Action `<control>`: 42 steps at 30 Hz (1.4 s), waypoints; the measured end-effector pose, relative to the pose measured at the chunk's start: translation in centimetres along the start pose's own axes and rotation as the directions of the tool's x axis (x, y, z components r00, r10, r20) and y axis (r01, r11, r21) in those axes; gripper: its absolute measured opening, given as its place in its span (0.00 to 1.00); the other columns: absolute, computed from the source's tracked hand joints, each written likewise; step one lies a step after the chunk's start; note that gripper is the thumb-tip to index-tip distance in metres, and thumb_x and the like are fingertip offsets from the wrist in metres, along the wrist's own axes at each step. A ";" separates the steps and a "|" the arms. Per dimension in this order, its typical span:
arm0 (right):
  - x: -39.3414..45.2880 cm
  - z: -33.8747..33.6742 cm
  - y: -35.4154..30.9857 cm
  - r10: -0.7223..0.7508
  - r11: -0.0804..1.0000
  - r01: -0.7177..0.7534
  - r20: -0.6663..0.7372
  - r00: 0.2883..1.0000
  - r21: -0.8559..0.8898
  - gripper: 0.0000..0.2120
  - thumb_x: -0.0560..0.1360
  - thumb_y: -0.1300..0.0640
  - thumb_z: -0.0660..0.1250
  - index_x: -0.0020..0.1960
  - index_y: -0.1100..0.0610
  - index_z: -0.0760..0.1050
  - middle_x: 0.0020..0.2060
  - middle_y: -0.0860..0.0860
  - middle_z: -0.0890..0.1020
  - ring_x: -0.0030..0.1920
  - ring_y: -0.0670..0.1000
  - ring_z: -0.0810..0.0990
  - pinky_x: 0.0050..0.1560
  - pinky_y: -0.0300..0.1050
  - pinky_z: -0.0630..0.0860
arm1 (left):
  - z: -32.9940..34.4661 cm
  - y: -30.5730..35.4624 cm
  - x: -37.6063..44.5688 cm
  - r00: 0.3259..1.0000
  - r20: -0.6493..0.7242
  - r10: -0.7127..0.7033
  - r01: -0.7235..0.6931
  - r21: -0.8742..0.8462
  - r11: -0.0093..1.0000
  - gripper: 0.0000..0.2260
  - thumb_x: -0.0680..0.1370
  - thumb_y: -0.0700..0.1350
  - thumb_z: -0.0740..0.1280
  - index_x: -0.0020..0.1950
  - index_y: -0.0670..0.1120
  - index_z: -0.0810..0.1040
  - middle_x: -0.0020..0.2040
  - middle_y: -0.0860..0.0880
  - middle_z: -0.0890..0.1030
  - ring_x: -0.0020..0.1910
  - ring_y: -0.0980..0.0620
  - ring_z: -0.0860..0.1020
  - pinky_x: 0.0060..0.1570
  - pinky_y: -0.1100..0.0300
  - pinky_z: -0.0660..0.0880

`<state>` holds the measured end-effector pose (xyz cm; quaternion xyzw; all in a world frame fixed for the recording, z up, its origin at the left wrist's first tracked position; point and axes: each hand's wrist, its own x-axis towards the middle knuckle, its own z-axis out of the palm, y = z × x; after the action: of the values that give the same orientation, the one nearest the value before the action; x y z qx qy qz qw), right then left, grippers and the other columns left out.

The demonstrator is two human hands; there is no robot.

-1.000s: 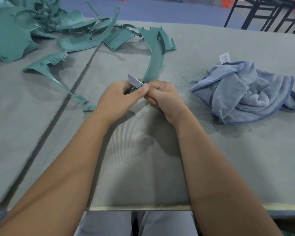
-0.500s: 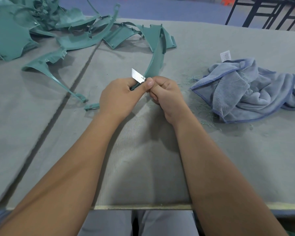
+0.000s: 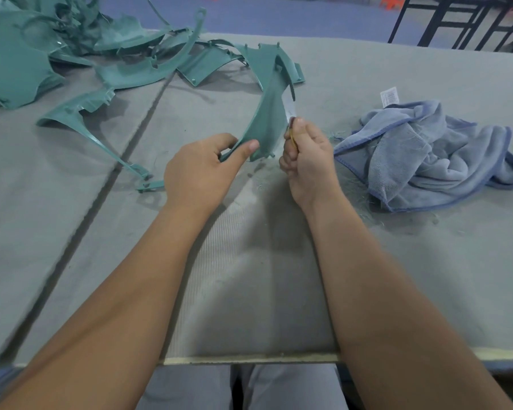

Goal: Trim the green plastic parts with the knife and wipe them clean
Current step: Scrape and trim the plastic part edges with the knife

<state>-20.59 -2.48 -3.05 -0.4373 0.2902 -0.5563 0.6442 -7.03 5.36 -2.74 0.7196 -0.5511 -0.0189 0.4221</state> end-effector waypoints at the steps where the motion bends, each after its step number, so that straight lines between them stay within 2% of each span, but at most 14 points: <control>1: 0.1 -0.1 0.0 0.006 1.000 -0.006 0.009 1.000 -0.001 0.15 0.83 0.56 0.57 0.37 0.57 0.69 0.23 0.47 0.63 0.23 0.43 0.58 0.24 0.37 0.56 | -0.2 -0.2 -0.1 1.000 0.000 0.013 -0.013 -0.007 1.000 0.17 0.75 0.69 0.58 0.32 0.62 0.72 0.26 0.56 0.72 0.26 0.57 0.69 0.27 0.59 0.58; 6: 0.0 -0.1 -0.3 0.071 0.997 -0.074 0.099 0.993 0.028 0.12 0.79 0.52 0.60 0.39 0.56 0.71 0.23 0.47 0.70 0.22 0.44 0.62 0.26 0.38 0.55 | -0.7 -0.6 0.2 0.997 0.031 0.067 -0.066 -0.028 0.997 0.20 0.81 0.62 0.57 0.32 0.56 0.74 0.26 0.52 0.70 0.28 0.55 0.69 0.29 0.58 0.61; 10: -0.5 0.3 -0.7 0.093 0.982 -0.060 0.182 0.979 -0.181 0.12 0.73 0.49 0.65 0.33 0.52 0.76 0.26 0.47 0.73 0.24 0.44 0.67 0.27 0.38 0.59 | -0.9 -0.7 0.5 0.987 0.048 0.151 -0.148 -0.053 0.987 0.17 0.80 0.54 0.58 0.38 0.51 0.79 0.51 0.51 0.76 0.41 0.52 0.76 0.41 0.57 0.70; 12: -0.8 0.7 -0.7 0.093 0.959 -0.022 0.239 0.967 -0.284 0.14 0.73 0.49 0.66 0.31 0.51 0.77 0.27 0.49 0.74 0.26 0.45 0.68 0.28 0.39 0.61 | -0.9 -0.3 0.5 0.980 0.115 0.164 -0.152 -0.108 0.982 0.16 0.80 0.53 0.57 0.48 0.45 0.81 0.58 0.51 0.75 0.43 0.49 0.78 0.47 0.52 0.76; 15: -1.1 1.2 -0.7 0.061 0.939 0.040 0.279 0.958 -0.343 0.15 0.74 0.51 0.65 0.29 0.53 0.76 0.24 0.50 0.71 0.25 0.45 0.65 0.26 0.35 0.61 | -0.9 0.2 0.4 0.964 0.227 0.139 -0.092 -0.206 0.974 0.14 0.78 0.53 0.56 0.50 0.51 0.79 0.51 0.55 0.78 0.48 0.51 0.78 0.51 0.53 0.74; 18: -1.3 1.1 -0.9 -0.002 0.946 0.111 0.336 0.942 -0.305 0.16 0.78 0.59 0.62 0.32 0.53 0.76 0.22 0.44 0.69 0.23 0.40 0.65 0.26 0.30 0.62 | -0.9 0.0 0.3 0.958 0.278 0.068 0.012 -0.278 0.961 0.13 0.78 0.58 0.55 0.52 0.62 0.79 0.49 0.61 0.82 0.53 0.59 0.78 0.56 0.57 0.72; 20: -1.4 1.0 -1.1 -0.035 0.953 0.134 0.340 0.940 -0.273 0.16 0.80 0.65 0.60 0.35 0.55 0.76 0.21 0.41 0.72 0.23 0.38 0.68 0.27 0.27 0.64 | -0.8 -0.3 0.3 0.954 0.296 0.054 0.025 -0.257 0.966 0.12 0.78 0.62 0.55 0.50 0.65 0.78 0.46 0.61 0.83 0.48 0.61 0.79 0.51 0.58 0.73; 23: -1.7 1.4 -1.0 -0.076 0.947 0.157 0.280 0.957 -0.281 0.14 0.79 0.66 0.61 0.36 0.58 0.75 0.21 0.40 0.73 0.23 0.38 0.69 0.28 0.27 0.65 | -0.7 -0.3 0.1 0.953 0.295 0.070 0.017 -0.281 0.959 0.12 0.79 0.63 0.57 0.42 0.65 0.78 0.31 0.59 0.78 0.32 0.61 0.74 0.37 0.58 0.68; 25: -1.7 1.7 -0.8 -0.101 0.941 0.167 0.226 0.969 -0.294 0.13 0.79 0.67 0.62 0.37 0.59 0.76 0.20 0.40 0.72 0.24 0.38 0.69 0.29 0.28 0.65 | -0.5 -0.3 0.1 0.958 0.278 0.074 0.008 -0.284 0.959 0.11 0.81 0.61 0.58 0.44 0.67 0.79 0.28 0.61 0.74 0.29 0.62 0.70 0.35 0.58 0.65; 28: -1.8 2.1 -0.8 -0.125 0.945 0.171 0.178 0.976 -0.280 0.14 0.79 0.67 0.62 0.36 0.59 0.75 0.20 0.40 0.72 0.23 0.38 0.69 0.28 0.28 0.65 | -0.2 -0.6 0.2 0.966 0.248 0.071 -0.008 -0.244 0.970 0.13 0.82 0.59 0.57 0.60 0.64 0.79 0.31 0.67 0.76 0.33 0.67 0.73 0.38 0.59 0.68; 31: -1.8 2.2 -0.9 -0.120 0.953 0.160 0.163 0.979 -0.259 0.15 0.80 0.67 0.61 0.35 0.58 0.74 0.19 0.40 0.72 0.23 0.38 0.69 0.27 0.27 0.65 | -0.1 -0.6 0.3 0.969 0.239 0.068 -0.012 -0.228 0.974 0.12 0.80 0.62 0.56 0.60 0.69 0.75 0.42 0.64 0.82 0.44 0.60 0.78 0.47 0.56 0.73; 34: -1.8 2.3 -1.2 -0.100 0.957 0.140 0.165 0.981 -0.255 0.13 0.80 0.66 0.61 0.37 0.60 0.76 0.20 0.41 0.73 0.22 0.38 0.70 0.27 0.27 0.65 | 0.0 -0.8 0.3 0.970 0.228 0.082 -0.034 -0.207 0.978 0.11 0.80 0.62 0.55 0.60 0.70 0.72 0.45 0.59 0.83 0.47 0.56 0.79 0.46 0.57 0.73; 38: -1.4 2.6 -1.5 -0.086 0.958 0.131 0.178 0.980 -0.256 0.16 0.80 0.65 0.62 0.35 0.58 0.76 0.20 0.41 0.73 0.23 0.38 0.70 0.28 0.30 0.67 | 0.3 -1.0 0.3 0.977 0.197 0.081 -0.043 -0.190 0.981 0.15 0.80 0.63 0.53 0.61 0.67 0.75 0.41 0.59 0.81 0.44 0.54 0.78 0.41 0.57 0.70; 42: -0.4 2.4 -2.4 -0.128 0.958 0.141 0.066 0.990 -0.249 0.15 0.80 0.61 0.62 0.35 0.58 0.74 0.20 0.41 0.67 0.22 0.39 0.62 0.25 0.30 0.60 | 0.6 -1.3 -0.2 0.977 0.191 0.096 -0.069 -0.145 0.987 0.15 0.80 0.63 0.52 0.63 0.67 0.72 0.31 0.65 0.76 0.34 0.58 0.72 0.35 0.58 0.66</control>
<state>-19.73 -1.54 0.16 -0.5483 0.3124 -0.5463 0.5508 -6.37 5.27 -4.03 0.6599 -0.6170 -0.1106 0.4143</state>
